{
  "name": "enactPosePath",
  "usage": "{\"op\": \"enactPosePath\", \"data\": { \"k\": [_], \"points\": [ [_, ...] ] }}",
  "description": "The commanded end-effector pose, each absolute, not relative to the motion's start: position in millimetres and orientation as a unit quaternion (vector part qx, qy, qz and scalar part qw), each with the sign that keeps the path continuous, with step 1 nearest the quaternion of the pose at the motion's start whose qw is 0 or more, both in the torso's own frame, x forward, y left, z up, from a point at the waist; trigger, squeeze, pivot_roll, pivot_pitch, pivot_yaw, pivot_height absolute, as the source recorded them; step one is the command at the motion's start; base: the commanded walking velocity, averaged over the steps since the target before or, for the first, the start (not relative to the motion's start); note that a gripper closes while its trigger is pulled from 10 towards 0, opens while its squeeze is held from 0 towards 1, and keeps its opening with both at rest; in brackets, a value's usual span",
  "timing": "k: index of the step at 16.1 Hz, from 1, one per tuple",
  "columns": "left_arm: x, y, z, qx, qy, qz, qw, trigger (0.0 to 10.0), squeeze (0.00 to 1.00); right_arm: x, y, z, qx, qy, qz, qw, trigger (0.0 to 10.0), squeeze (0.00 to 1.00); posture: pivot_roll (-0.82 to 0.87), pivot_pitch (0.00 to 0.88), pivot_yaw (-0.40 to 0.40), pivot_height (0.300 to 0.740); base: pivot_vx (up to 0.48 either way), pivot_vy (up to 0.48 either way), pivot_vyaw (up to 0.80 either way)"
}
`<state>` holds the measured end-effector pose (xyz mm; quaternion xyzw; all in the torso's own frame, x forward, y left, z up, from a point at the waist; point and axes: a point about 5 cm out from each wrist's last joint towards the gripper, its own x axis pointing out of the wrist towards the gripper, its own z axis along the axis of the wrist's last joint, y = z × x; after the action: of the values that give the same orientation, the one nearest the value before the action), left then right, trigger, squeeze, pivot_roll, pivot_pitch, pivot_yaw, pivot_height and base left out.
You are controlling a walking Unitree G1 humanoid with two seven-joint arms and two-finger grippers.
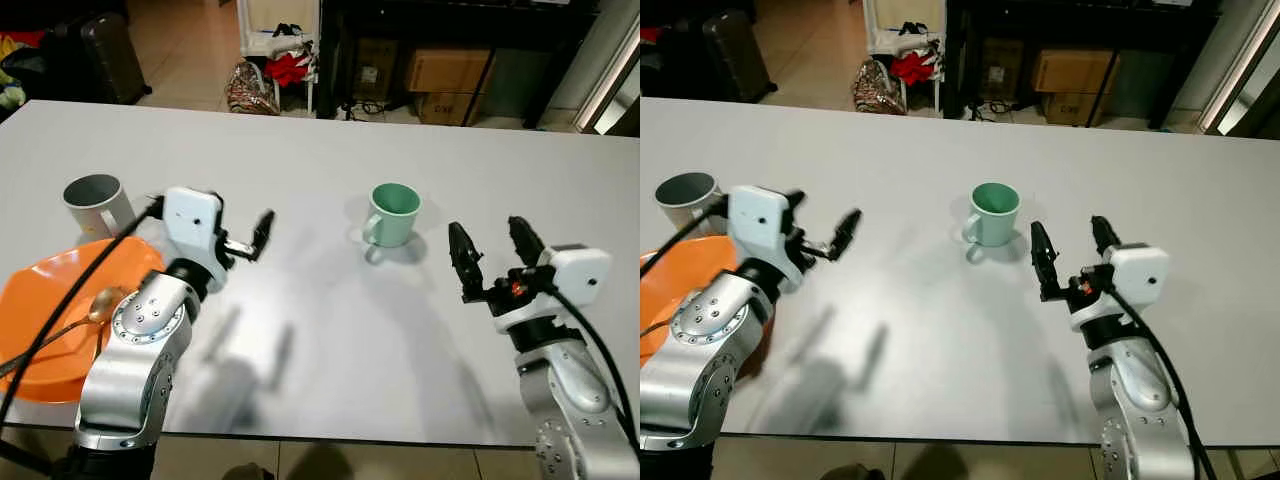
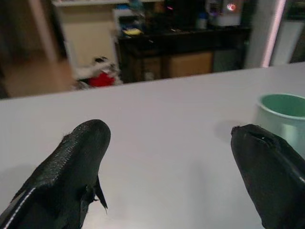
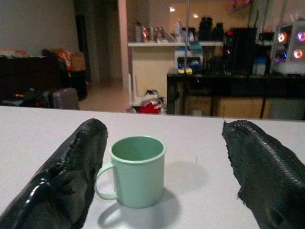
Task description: Setting the table
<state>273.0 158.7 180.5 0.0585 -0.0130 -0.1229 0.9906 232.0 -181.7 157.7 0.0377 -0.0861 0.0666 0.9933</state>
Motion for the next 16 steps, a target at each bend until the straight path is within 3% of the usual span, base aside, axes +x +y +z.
{"op": "enactPosePath", "data": {
  "k": [1, 4, 9, 13, 16],
  "points": [
    [272.8, 157.2, 181.3, 0.058, -0.019, -0.118, 0.991, 10.0, 1.00, 229.0, -191.9, 159.9, 0.037, -0.072, 0.036, 0.996, 10.0, 1.00, 0.05, 0.000, -0.024, 0.740, 0.000, 0.000, 0.00],
    [274.0, 152.2, 185.1, 0.049, -0.026, -0.127, 0.990, 10.0, 1.00, 227.3, -196.2, 167.9, 0.076, -0.067, 0.017, 0.995, 10.0, 1.00, 0.05, 0.000, -0.020, 0.740, 0.000, 0.000, 0.00],
    [276.5, 150.4, 188.1, 0.026, -0.032, -0.128, 0.991, 10.0, 1.00, 230.5, -181.0, 176.0, 0.053, -0.062, 0.033, 0.996, 10.0, 1.00, 0.05, 0.000, -0.013, 0.740, 0.000, 0.000, 0.80],
    [278.4, 144.5, 186.4, 0.040, -0.021, -0.147, 0.988, 10.0, 1.00, 230.7, -182.9, 181.6, 0.011, -0.072, 0.035, 0.997, 10.0, 1.00, 0.03, 0.000, -0.005, 0.740, 0.000, 0.000, 0.80],
    [274.6, 138.2, 186.2, 0.046, -0.028, -0.156, 0.986, 10.0, 1.00, 235.1, -182.1, 184.2, 0.024, -0.074, 0.036, 0.996, 10.0, 1.00, 0.05, 0.000, -0.022, 0.740, 0.000, 0.000, 0.78]
  ]
}}
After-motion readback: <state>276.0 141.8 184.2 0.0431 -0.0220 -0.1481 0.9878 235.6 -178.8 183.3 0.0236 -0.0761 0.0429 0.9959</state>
